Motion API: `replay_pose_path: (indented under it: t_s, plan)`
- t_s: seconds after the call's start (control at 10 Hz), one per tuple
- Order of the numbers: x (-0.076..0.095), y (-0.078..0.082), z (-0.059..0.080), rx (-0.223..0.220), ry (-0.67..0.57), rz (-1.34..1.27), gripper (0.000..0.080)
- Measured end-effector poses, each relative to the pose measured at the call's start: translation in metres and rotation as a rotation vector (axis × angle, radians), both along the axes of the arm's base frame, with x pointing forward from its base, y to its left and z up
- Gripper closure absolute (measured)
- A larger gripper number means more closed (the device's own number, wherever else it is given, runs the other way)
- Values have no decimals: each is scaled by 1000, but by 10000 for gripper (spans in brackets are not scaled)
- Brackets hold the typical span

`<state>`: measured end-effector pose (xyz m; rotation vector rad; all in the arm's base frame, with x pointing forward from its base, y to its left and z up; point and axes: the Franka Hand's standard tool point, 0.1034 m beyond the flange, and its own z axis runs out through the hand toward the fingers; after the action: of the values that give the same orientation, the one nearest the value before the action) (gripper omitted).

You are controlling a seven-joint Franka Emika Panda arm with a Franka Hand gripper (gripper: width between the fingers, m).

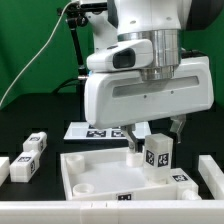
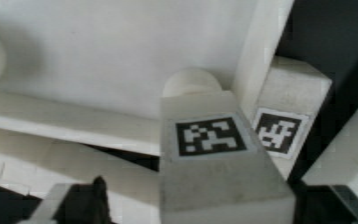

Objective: Assemble one leg

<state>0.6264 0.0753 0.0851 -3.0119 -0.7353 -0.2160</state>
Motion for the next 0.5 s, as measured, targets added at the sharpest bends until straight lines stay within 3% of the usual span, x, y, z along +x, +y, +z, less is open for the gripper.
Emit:
replay_pose_path:
  t_s: [0.1,0.5]
  plan:
    - [0,0,0,0,0,0,469]
    - [0,0,0,6,3,-45,516]
